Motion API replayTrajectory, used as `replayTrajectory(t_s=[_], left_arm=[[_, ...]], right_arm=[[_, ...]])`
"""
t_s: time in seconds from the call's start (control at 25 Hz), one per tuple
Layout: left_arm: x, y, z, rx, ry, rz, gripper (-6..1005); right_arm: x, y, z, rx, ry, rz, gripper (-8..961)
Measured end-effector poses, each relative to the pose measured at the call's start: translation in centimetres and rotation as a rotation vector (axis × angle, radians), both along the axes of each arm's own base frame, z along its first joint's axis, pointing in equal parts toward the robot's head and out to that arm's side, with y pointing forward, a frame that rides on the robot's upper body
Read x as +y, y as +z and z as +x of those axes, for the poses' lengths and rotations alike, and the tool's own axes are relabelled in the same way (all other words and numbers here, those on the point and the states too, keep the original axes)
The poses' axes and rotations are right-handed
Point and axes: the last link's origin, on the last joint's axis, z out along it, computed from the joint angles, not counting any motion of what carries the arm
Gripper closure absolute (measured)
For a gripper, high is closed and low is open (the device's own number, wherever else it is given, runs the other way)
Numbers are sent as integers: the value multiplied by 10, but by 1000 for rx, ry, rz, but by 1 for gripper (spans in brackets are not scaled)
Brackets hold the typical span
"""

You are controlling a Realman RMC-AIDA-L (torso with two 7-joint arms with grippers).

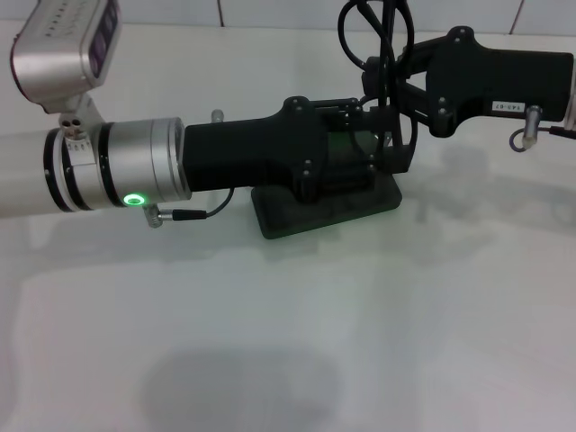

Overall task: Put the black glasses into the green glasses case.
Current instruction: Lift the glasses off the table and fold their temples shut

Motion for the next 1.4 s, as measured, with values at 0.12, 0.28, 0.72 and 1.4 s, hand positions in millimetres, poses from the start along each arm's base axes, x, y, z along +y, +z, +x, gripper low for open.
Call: replayTrajectory(t_s=[0.12, 0.28, 0.72, 1.4], left_arm=[[0, -1, -1, 6, 2, -1, 439], [-1, -1, -3, 9, 11, 3, 439], [-1, 3, -5, 9, 9, 4, 440], [-2, 7, 5, -14, -46, -14, 440]], right_arm=[[-1, 0, -1, 1, 7, -6, 845], [0, 1, -2, 2, 8, -6, 845], [-1, 2, 1, -1, 8, -4, 845], [-11, -15, 0, -85, 64, -64, 845]])
